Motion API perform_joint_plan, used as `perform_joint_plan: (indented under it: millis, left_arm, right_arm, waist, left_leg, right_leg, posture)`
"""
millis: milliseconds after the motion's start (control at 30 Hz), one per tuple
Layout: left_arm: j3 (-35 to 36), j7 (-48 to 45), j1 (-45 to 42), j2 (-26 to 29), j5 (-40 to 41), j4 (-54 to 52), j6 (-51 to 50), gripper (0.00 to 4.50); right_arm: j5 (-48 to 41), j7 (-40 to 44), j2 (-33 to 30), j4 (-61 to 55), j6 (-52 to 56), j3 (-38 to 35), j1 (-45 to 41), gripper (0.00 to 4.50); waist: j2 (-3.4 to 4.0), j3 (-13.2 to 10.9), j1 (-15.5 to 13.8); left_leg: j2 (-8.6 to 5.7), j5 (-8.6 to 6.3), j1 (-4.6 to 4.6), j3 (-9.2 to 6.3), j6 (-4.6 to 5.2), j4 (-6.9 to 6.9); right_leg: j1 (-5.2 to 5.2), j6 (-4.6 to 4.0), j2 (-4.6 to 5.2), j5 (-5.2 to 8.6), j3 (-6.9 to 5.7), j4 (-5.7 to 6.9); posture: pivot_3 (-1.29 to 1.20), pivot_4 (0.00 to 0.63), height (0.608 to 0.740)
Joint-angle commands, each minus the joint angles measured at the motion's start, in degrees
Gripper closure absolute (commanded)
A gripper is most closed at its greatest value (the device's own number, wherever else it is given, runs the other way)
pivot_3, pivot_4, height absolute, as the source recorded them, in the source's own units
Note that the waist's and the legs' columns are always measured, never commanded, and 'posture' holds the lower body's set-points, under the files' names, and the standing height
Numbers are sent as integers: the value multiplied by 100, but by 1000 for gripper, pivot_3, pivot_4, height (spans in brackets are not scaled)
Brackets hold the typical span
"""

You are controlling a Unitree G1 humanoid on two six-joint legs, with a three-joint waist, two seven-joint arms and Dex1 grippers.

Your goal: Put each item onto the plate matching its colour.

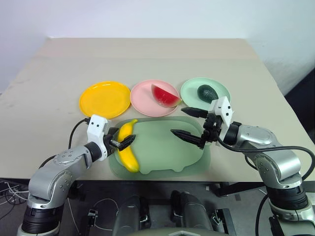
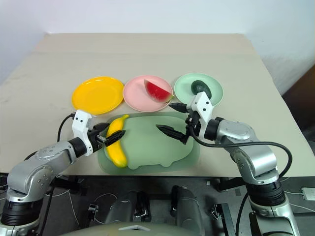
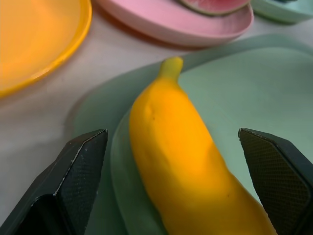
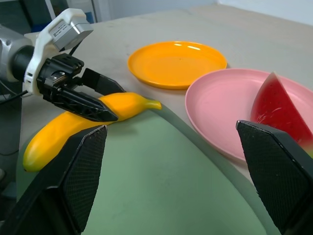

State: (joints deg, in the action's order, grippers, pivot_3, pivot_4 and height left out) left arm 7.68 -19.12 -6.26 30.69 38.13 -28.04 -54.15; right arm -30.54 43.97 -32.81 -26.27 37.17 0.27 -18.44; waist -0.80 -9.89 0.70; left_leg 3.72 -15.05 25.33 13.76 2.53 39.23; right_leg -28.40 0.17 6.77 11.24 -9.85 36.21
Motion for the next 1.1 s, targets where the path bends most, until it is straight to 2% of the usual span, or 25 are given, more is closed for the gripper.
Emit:
perform_joint_plan:
  millis: [33,133,167,267,400,467,667,800,933,1033,1100]
  left_arm:
    - [60,44,-111,57,241,-382,-386,0]
    - [96,115,-180,92,315,-364,-733,0]
    - [156,225,-233,57,336,-309,-901,183]
    - [215,241,-328,119,406,-246,-1187,890]
    - [197,203,-465,225,401,-180,-1336,2141]
    - [237,183,-568,227,443,-127,-1373,2461]
    - [918,105,-1310,492,645,256,-1432,2470]
    - [1572,-6,-2525,1012,760,1302,-1540,2470]
    - [1313,163,-3182,1069,301,2069,-1254,2470]
    - [1251,349,-3529,826,-1,2639,-908,2470]
    - [1026,408,-3820,621,-412,3397,-374,2470]
  right_arm:
    - [4,-72,-75,-204,-32,-42,-37,13]
    - [37,-106,-79,-154,-47,-23,-61,13]
    - [60,-111,-83,-131,-58,-9,-68,3]
    - [141,-134,-76,-55,-77,32,-105,0]
    - [234,-180,-67,17,-105,74,-148,0]
    - [276,-196,-69,18,-110,84,-142,0]
    - [280,-251,-56,27,-90,11,-87,0]
    - [288,-311,34,66,-121,60,-101,0]
    - [326,-403,147,132,-136,126,-191,0]
    - [345,-464,224,164,-139,151,-254,0]
    - [392,-514,292,215,-161,216,-311,0]
  waist:
    - [0,0,2]
    - [0,0,4]
    - [0,0,3]
    - [-1,1,3]
    - [-1,1,17]
    - [-1,1,19]
    - [-4,-1,1]
    - [-8,-2,-5]
    - [-5,0,6]
    - [-6,0,10]
    - [-9,-1,-2]
  left_leg:
    - [0,0,0,0,0,0]
    - [0,0,-1,0,-1,0]
    - [0,1,-1,0,-1,0]
    - [0,1,-4,0,-1,1]
    - [0,1,-7,0,-2,0]
    - [1,2,-8,0,-4,0]
    - [1,6,-7,-1,-8,4]
    - [0,6,-2,-4,-9,5]
    - [-3,6,-5,-1,-9,2]
    - [-3,7,-8,0,-9,3]
    - [-2,8,-9,0,-10,5]
  right_leg:
    - [0,0,0,0,0,0]
    - [0,1,-1,-1,0,2]
    - [0,1,-2,-1,0,2]
    - [3,1,-2,-1,0,3]
    - [4,2,-3,-1,0,4]
    - [4,7,-4,-4,0,8]
    - [3,9,-2,-6,-1,11]
    - [2,10,-3,-6,-6,11]
    - [5,15,-3,-8,-4,11]
    - [5,20,-6,-11,-4,21]
    - [6,21,-7,-12,-4,24]
  posture:
    - [0,150,696]
    - [0,150,696]
    - [0,150,696]
    - [0,150,696]
    - [0,150,696]
    - [0,150,696]
    - [0,150,696]
    - [0,150,696]
    - [0,150,696]
    - [0,150,696]
    - [0,150,696]
